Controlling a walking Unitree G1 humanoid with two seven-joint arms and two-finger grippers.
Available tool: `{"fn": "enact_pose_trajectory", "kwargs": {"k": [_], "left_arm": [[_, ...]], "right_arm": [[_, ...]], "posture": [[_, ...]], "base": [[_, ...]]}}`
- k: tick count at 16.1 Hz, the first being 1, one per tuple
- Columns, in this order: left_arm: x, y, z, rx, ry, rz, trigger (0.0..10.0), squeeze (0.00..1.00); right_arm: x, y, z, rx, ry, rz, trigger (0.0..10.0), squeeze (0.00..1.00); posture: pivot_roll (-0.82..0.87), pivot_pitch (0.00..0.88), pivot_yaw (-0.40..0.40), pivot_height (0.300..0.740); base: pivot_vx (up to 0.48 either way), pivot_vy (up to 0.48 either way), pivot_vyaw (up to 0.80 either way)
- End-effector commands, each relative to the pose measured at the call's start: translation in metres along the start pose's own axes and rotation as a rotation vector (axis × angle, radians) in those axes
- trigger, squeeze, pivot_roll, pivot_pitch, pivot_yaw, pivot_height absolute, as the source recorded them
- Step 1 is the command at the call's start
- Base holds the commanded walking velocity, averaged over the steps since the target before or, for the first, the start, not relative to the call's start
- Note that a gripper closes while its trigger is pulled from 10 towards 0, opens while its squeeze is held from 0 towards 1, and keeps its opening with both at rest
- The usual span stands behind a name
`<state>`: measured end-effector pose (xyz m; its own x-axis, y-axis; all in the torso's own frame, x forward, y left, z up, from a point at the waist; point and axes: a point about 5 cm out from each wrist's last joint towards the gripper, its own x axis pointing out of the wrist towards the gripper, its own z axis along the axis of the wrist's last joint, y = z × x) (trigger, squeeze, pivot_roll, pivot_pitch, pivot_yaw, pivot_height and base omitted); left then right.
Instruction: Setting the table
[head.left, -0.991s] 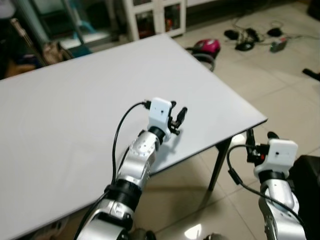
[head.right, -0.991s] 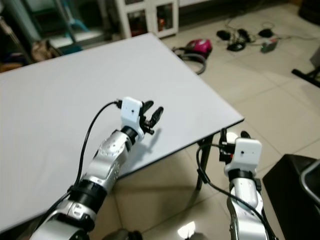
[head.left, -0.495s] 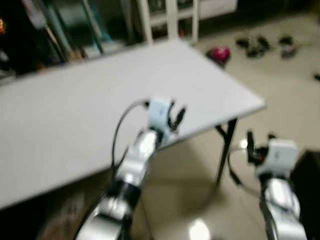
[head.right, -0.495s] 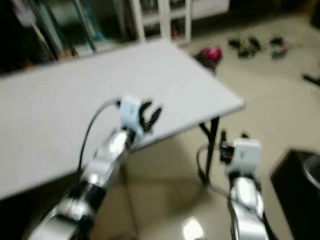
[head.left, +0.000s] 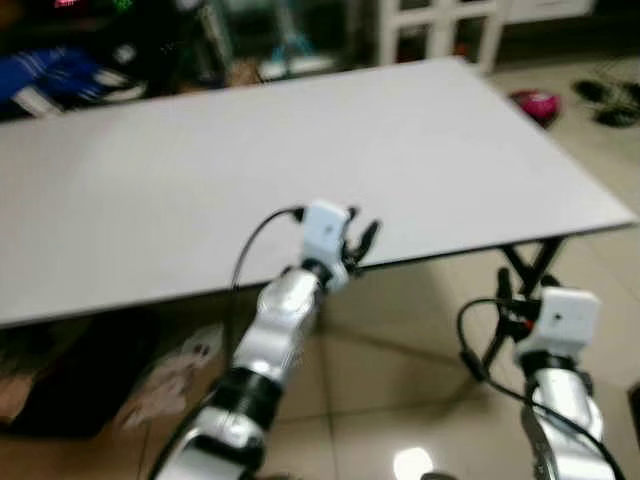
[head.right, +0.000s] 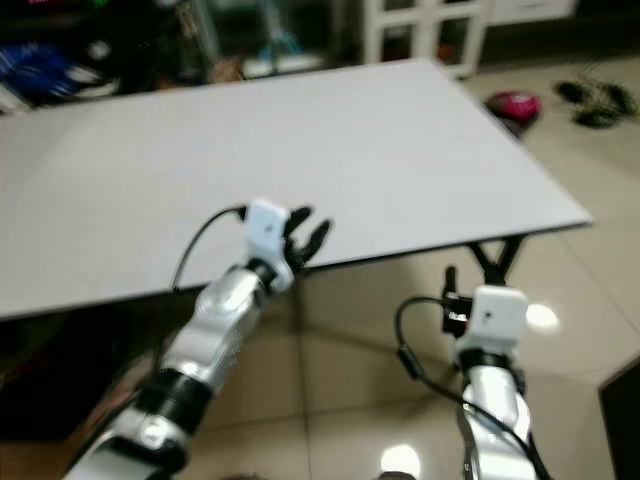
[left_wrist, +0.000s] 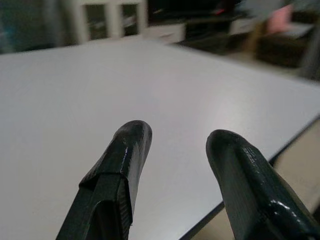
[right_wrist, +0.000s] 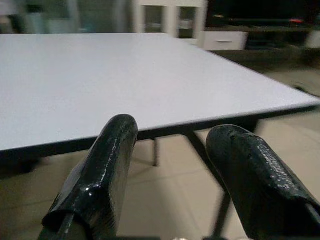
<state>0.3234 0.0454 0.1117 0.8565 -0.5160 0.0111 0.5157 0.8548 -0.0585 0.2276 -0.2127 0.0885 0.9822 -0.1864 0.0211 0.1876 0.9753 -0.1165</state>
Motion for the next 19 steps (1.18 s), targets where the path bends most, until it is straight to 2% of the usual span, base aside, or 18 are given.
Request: {"fn": "enact_pose_trajectory", "kwargs": {"k": [1,6,8,10,11,13,14,16,17,19], "left_arm": [[-0.003,0.005,0.000,-0.015,0.004,0.029,10.0,0.00],[-0.007,0.004,-0.004,-0.005,0.009,0.033,10.0,0.00],[-0.011,0.013,-0.003,0.016,-0.004,0.085,10.0,0.00],[-0.030,0.032,-0.010,0.100,-0.003,0.138,10.0,0.00],[-0.047,0.044,-0.015,0.118,-0.003,0.164,10.0,0.00],[-0.089,0.053,-0.024,0.171,-0.001,0.148,10.0,0.00],[-0.104,0.054,-0.027,0.178,0.015,0.161,10.0,0.00],[-0.107,0.046,-0.028,0.185,0.021,0.152,10.0,0.00],[-0.100,0.040,-0.025,0.170,0.011,0.149,10.0,0.00],[-0.091,0.038,-0.023,0.132,0.019,0.177,10.0,0.00]], "right_arm": [[0.000,0.001,0.003,0.003,-0.006,0.010,10.0,0.00],[0.000,0.001,0.002,-0.010,0.000,0.026,10.0,0.00],[0.001,0.001,0.002,-0.013,-0.004,0.029,10.0,0.00],[-0.003,-0.001,0.006,-0.028,-0.019,0.028,10.0,0.00],[-0.008,-0.004,0.007,-0.022,-0.026,0.029,10.0,0.00],[-0.031,-0.009,0.011,-0.058,-0.061,0.072,10.0,0.00],[-0.045,-0.010,0.010,-0.064,-0.065,0.113,10.0,0.00],[-0.057,-0.012,0.004,-0.055,-0.020,0.123,10.0,0.00],[-0.057,-0.013,0.002,-0.062,-0.006,0.121,10.0,0.00],[-0.053,-0.014,0.002,-0.059,-0.014,0.113,10.0,0.00]], "posture": [[-0.16,0.000,0.137,0.740],[-0.15,0.000,0.127,0.740],[-0.15,0.000,0.128,0.740],[-0.16,0.000,0.131,0.740],[-0.16,0.000,0.130,0.740],[-0.16,0.000,0.125,0.740],[-0.15,0.000,0.122,0.740],[-0.14,0.000,0.110,0.740],[-0.15,0.000,0.110,0.740],[-0.15,0.000,0.104,0.740]], "base": [[0.000,0.000,0.71],[0.000,0.000,0.71],[0.000,0.000,0.71],[0.000,0.000,0.71],[0.000,0.000,0.00],[0.000,0.000,0.00],[0.000,0.000,0.00],[0.000,0.000,0.00],[0.000,0.000,0.00],[0.000,0.000,0.00]]}}
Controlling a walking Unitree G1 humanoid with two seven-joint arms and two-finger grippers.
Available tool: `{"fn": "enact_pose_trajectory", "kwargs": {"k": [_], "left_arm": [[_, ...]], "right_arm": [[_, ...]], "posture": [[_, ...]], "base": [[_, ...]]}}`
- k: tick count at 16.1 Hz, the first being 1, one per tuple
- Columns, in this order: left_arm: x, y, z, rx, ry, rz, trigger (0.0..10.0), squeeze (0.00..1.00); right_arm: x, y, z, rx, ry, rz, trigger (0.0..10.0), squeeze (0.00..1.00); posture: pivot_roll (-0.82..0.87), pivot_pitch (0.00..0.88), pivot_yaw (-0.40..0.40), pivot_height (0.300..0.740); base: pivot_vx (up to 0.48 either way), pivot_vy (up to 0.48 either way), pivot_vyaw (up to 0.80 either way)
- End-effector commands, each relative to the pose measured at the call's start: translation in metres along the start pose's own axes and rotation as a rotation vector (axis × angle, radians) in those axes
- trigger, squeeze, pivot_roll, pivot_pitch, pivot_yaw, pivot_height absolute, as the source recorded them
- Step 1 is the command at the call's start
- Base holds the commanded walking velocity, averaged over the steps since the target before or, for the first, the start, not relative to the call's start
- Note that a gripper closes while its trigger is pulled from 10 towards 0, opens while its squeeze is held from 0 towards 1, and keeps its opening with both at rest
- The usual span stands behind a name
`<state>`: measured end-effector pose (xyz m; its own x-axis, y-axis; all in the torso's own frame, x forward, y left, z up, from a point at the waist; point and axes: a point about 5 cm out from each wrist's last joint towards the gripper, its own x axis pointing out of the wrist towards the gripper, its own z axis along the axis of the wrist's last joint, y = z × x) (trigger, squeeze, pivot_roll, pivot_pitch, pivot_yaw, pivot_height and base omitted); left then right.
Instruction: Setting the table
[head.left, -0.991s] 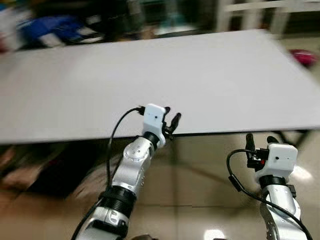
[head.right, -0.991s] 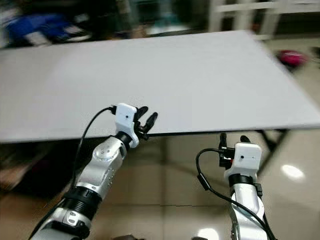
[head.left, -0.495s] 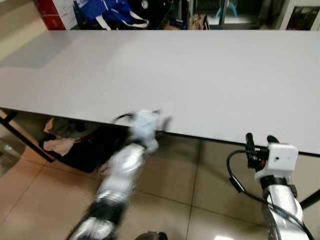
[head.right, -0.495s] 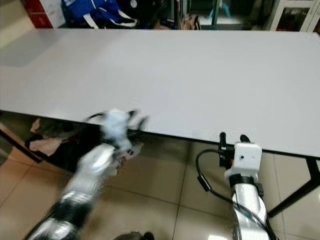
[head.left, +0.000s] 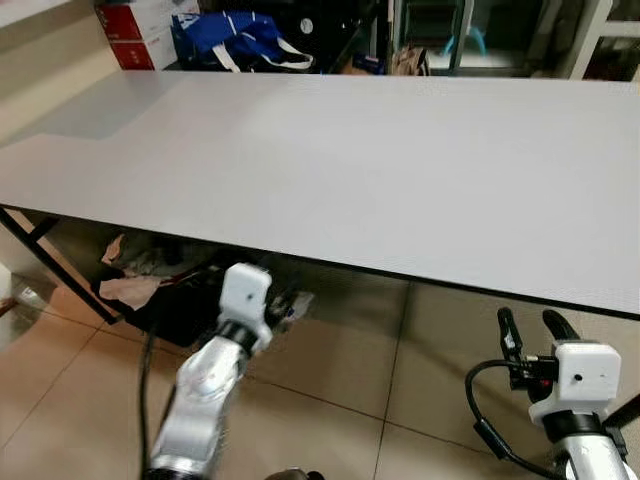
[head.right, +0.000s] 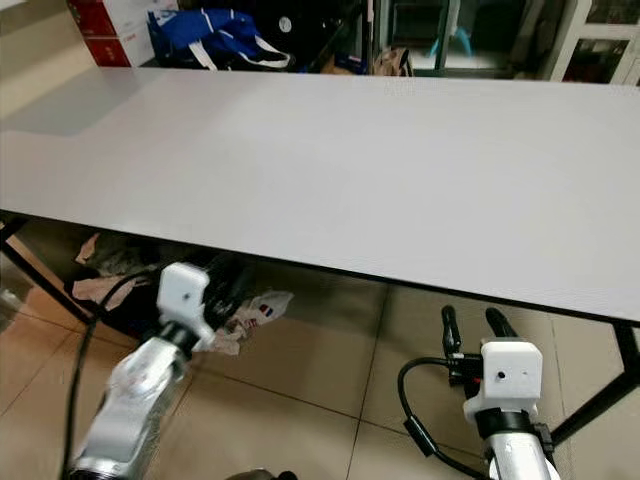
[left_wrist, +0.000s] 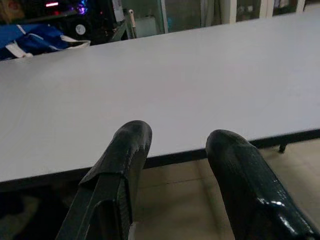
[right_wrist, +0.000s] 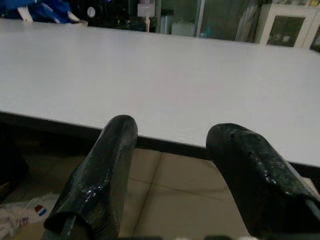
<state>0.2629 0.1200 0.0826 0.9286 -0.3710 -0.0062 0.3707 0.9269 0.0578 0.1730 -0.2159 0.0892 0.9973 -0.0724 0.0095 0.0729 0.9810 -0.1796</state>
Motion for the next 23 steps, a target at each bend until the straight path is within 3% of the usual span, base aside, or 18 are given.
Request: {"fn": "enact_pose_trajectory", "kwargs": {"k": [1,4,13,19,23], "left_arm": [[0.003,0.004,0.005,0.009,0.005,0.025,10.0,0.00],[0.008,0.002,0.010,-0.033,-0.003,0.047,10.0,0.00],[0.027,-0.001,0.012,-0.130,0.025,0.047,10.0,0.00],[0.029,-0.003,0.012,-0.125,0.027,0.051,10.0,0.00],[0.030,-0.004,0.012,-0.085,0.036,0.039,10.0,0.00]], "right_arm": [[0.002,-0.002,0.001,0.014,-0.006,-0.006,10.0,0.00],[0.007,-0.002,-0.004,0.030,0.017,0.006,10.0,0.00],[0.014,0.000,-0.011,0.039,0.041,0.009,10.0,0.00],[0.017,0.003,-0.002,0.038,0.034,-0.001,10.0,0.00],[0.018,0.005,0.002,0.035,0.032,-0.004,10.0,0.00]], "posture": [[-0.14,0.000,0.101,0.740],[-0.12,0.000,0.083,0.740],[-0.14,0.000,0.092,0.740],[-0.14,0.000,0.093,0.740],[-0.14,0.000,0.094,0.740]], "base": [[0.000,0.000,0.00],[-0.230,0.106,0.00],[-0.035,0.448,0.00],[0.000,0.459,0.00],[0.000,0.452,0.77]]}}
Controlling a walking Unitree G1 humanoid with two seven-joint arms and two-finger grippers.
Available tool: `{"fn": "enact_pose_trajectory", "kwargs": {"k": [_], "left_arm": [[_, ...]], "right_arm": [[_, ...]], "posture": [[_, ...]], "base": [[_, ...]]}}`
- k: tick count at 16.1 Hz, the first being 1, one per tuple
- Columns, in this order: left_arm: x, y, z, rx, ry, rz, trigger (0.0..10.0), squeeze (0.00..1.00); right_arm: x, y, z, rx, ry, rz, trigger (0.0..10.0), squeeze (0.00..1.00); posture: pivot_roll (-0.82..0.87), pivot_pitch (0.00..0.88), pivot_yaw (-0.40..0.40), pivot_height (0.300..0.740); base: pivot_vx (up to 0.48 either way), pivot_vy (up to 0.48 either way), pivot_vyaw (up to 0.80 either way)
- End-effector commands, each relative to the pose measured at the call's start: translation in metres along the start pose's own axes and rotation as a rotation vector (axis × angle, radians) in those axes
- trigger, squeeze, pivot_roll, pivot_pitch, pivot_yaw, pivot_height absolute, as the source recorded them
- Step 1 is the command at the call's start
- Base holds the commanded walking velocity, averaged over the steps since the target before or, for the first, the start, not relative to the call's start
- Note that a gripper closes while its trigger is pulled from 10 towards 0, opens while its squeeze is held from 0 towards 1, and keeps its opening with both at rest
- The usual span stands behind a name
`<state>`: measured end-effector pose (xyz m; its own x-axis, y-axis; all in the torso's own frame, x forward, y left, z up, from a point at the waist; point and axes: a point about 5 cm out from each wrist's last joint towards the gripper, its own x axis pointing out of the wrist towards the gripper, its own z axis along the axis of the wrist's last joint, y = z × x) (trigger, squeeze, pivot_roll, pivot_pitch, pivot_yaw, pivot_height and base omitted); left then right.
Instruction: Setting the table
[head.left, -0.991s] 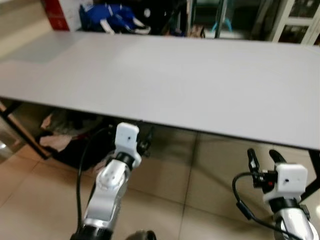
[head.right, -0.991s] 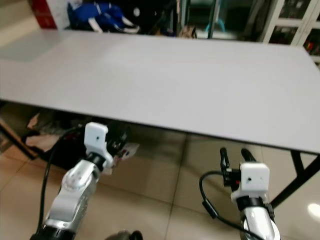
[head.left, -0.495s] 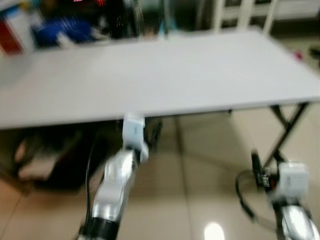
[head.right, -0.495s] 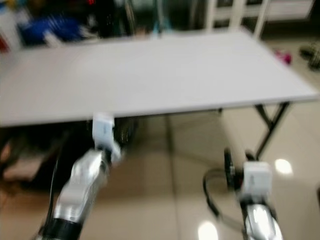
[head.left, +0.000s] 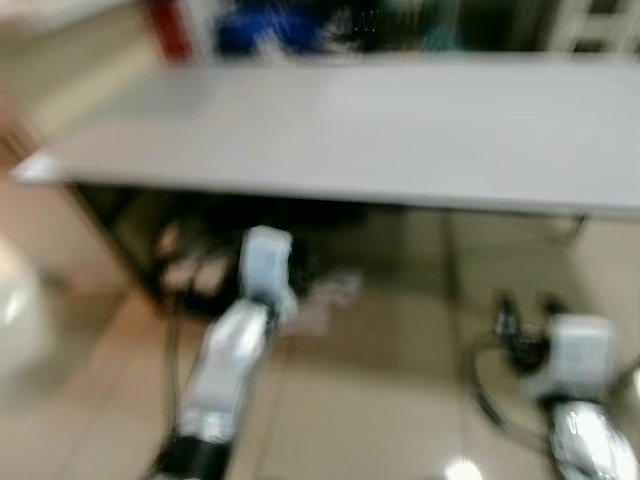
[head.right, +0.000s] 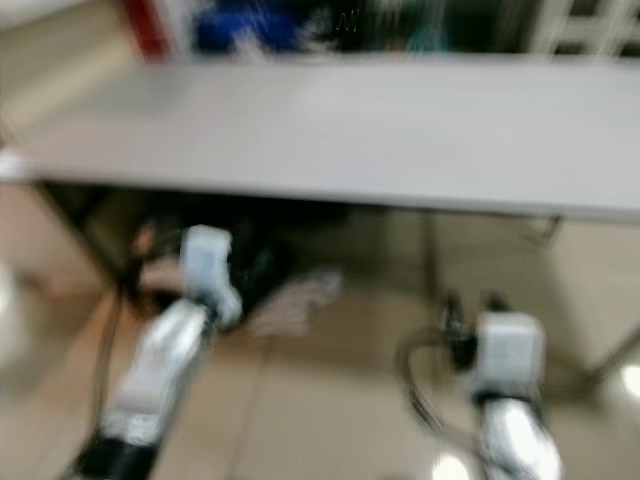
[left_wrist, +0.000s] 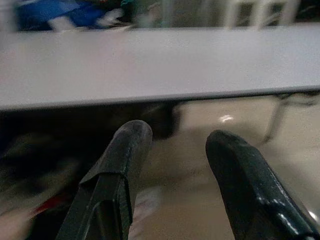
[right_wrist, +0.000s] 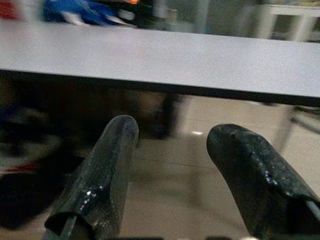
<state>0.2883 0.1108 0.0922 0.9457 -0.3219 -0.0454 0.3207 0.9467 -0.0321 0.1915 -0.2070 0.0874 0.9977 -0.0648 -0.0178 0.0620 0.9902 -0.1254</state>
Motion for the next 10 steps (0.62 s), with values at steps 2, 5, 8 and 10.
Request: {"fn": "enact_pose_trajectory", "kwargs": {"k": [2,5,8,10], "left_arm": [[0.004,-0.005,0.002,0.003,0.001,-0.010,10.0,0.00],[0.007,-0.005,0.004,-0.005,0.001,-0.023,10.0,0.00],[0.011,-0.007,0.005,0.019,0.005,-0.039,10.0,0.00],[0.014,-0.007,0.006,0.054,-0.004,-0.025,10.0,0.00]], "right_arm": [[0.000,-0.006,0.000,-0.020,0.023,-0.024,10.0,0.00],[-0.001,-0.005,-0.002,-0.018,0.032,-0.028,10.0,0.00],[-0.004,-0.006,-0.003,-0.019,0.040,-0.031,10.0,0.00],[-0.005,-0.005,-0.005,-0.025,0.048,-0.022,10.0,0.00]], "posture": [[-0.14,0.000,0.095,0.740],[-0.14,0.000,0.099,0.740],[-0.14,0.000,0.101,0.740],[-0.14,0.000,0.104,0.740]], "base": [[0.000,0.463,0.37],[0.000,0.470,0.00],[0.000,0.480,0.00],[0.000,0.000,0.00]]}}
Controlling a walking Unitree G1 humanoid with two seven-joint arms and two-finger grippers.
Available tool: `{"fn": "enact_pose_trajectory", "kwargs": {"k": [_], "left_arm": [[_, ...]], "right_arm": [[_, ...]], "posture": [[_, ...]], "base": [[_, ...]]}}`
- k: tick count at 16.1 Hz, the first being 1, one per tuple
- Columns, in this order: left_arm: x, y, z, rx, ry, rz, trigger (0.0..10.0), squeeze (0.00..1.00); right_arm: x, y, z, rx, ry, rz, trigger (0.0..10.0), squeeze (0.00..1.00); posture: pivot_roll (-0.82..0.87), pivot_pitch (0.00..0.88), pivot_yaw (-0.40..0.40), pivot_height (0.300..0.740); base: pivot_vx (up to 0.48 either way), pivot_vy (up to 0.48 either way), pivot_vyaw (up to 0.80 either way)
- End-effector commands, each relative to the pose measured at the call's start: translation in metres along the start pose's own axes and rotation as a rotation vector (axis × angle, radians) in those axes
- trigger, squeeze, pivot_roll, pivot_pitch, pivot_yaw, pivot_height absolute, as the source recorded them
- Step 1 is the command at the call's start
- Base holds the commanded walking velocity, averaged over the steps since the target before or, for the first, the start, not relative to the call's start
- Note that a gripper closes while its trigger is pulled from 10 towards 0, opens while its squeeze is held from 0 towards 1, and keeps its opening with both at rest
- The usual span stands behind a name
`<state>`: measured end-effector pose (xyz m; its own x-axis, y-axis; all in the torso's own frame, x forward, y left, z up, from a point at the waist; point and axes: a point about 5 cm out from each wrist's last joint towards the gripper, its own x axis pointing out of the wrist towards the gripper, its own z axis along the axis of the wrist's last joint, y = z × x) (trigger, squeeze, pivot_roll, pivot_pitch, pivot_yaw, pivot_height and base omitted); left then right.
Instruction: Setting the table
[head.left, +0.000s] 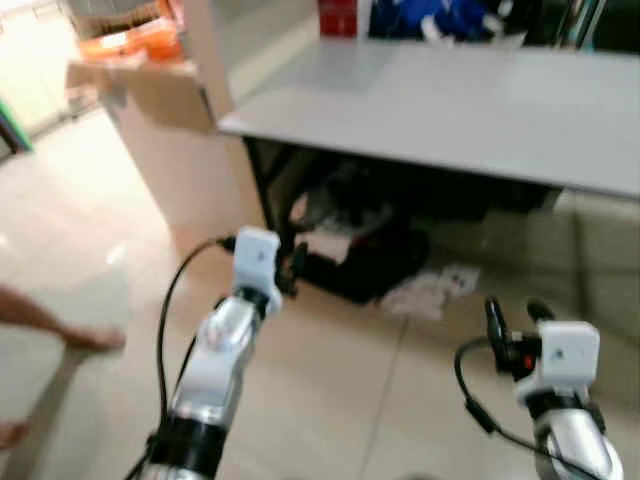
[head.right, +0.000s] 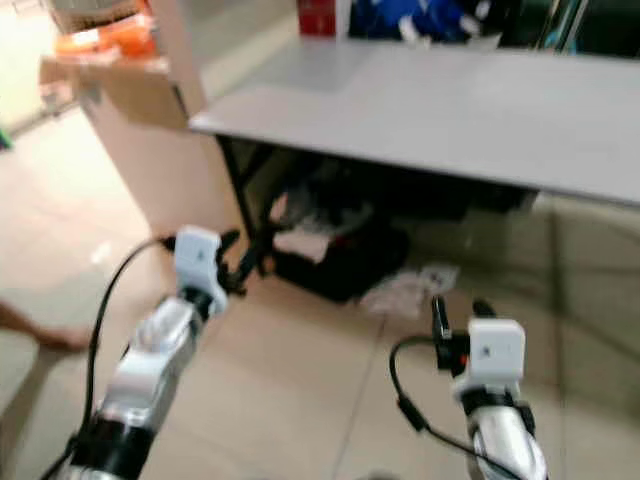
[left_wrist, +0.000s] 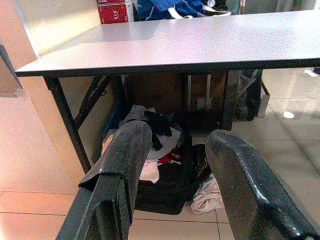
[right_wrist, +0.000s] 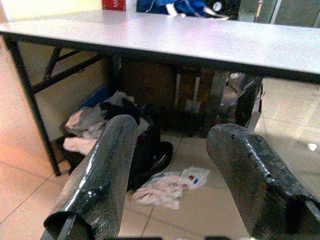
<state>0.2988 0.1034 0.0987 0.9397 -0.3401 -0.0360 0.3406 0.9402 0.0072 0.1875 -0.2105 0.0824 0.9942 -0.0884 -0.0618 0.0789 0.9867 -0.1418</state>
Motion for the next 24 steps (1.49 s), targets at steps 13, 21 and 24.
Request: {"fn": "enact_pose_trajectory", "kwargs": {"k": [13,21,24], "left_arm": [[0.009,-0.009,0.002,-0.021,-0.032,-0.021,10.0,0.00],[0.008,-0.001,0.000,-0.008,-0.038,0.010,10.0,0.00],[0.007,-0.004,-0.002,-0.007,-0.036,-0.005,10.0,0.00]], "right_arm": [[-0.013,0.007,-0.014,-0.059,0.019,0.128,10.0,0.00],[-0.004,0.005,-0.012,-0.056,-0.002,0.140,10.0,0.00],[0.000,0.002,-0.006,-0.043,-0.022,0.116,10.0,0.00]], "posture": [[-0.15,0.000,0.105,0.740],[-0.14,0.000,0.092,0.740],[-0.14,0.000,0.086,0.740]], "base": [[0.360,0.087,0.00],[0.454,0.000,0.00],[0.454,0.000,0.00]]}}
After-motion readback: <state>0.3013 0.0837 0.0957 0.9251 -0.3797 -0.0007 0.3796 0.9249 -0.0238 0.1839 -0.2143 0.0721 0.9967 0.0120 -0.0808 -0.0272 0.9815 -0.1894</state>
